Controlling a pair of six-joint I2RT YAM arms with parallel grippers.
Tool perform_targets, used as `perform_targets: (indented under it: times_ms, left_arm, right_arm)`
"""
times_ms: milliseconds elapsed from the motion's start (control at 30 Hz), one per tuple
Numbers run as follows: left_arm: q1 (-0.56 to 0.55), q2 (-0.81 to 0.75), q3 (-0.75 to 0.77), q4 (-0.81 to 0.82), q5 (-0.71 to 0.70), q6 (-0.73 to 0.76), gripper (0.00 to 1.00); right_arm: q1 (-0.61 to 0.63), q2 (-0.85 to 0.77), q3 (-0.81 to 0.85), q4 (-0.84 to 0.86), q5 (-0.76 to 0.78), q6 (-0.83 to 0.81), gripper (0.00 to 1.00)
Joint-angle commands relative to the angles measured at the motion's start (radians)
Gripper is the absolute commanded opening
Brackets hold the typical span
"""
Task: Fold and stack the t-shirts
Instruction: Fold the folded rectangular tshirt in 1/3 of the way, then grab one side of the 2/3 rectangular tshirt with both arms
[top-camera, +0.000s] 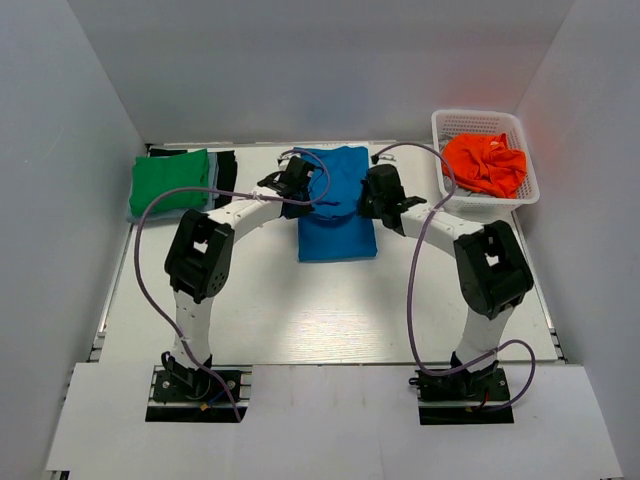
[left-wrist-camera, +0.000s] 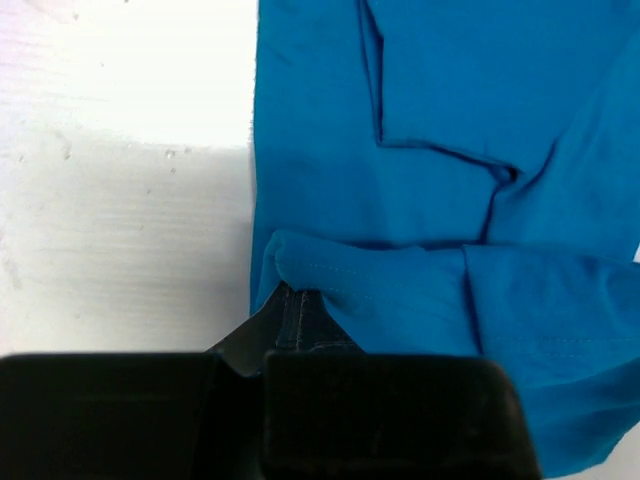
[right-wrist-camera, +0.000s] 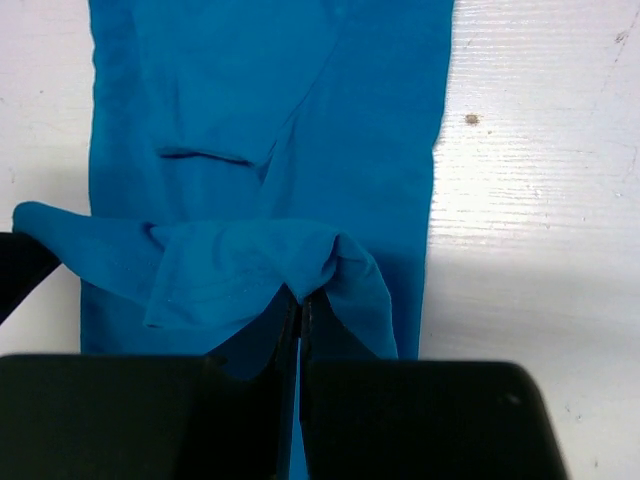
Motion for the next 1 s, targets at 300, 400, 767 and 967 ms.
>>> perform_targets:
  times_ms: [300,400,767,967]
  left_arm:
    - [0.076,0.115,0.234,0.028,0.062,0.044,0.91]
    - [0.115,0.145,0.391,-0.033,0.076,0.067,1.00]
    - [0.080,-0.285,-0.291,0.155,0.347,0.053,1.00]
    - [0.058,-0.353,-0.532,0.236,0.455,0.012,1.00]
  right_arm:
    - [-0.058,0.179,0.233,-0.008,-0.015,0.035,0.33]
    - [-0.072,0.216,0.389,-0.088,0.010,0.048,0.53]
    - [-0.069,-0.164,-0.157,-0.057,-0.140,0.120,0.90]
    - [-0.071,-0.243,-0.313,-0.055,-0.190,0.142,0.90]
